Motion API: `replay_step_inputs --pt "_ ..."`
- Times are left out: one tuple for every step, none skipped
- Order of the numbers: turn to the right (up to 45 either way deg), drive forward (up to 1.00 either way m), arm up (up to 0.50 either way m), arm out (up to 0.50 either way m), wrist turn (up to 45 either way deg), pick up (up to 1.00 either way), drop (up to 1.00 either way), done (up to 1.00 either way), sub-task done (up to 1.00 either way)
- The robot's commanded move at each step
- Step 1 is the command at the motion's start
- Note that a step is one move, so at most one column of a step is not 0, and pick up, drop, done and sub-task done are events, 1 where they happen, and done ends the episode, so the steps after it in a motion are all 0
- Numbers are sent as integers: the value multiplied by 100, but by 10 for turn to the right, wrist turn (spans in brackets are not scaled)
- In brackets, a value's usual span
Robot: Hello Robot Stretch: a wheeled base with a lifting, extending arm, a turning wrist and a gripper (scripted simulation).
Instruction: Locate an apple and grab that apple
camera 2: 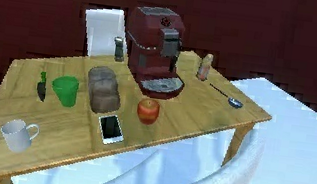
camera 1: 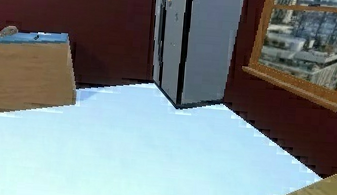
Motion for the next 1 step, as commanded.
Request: replay_step_inputs --pt "0 0 50 0 0 0 0 0 0"
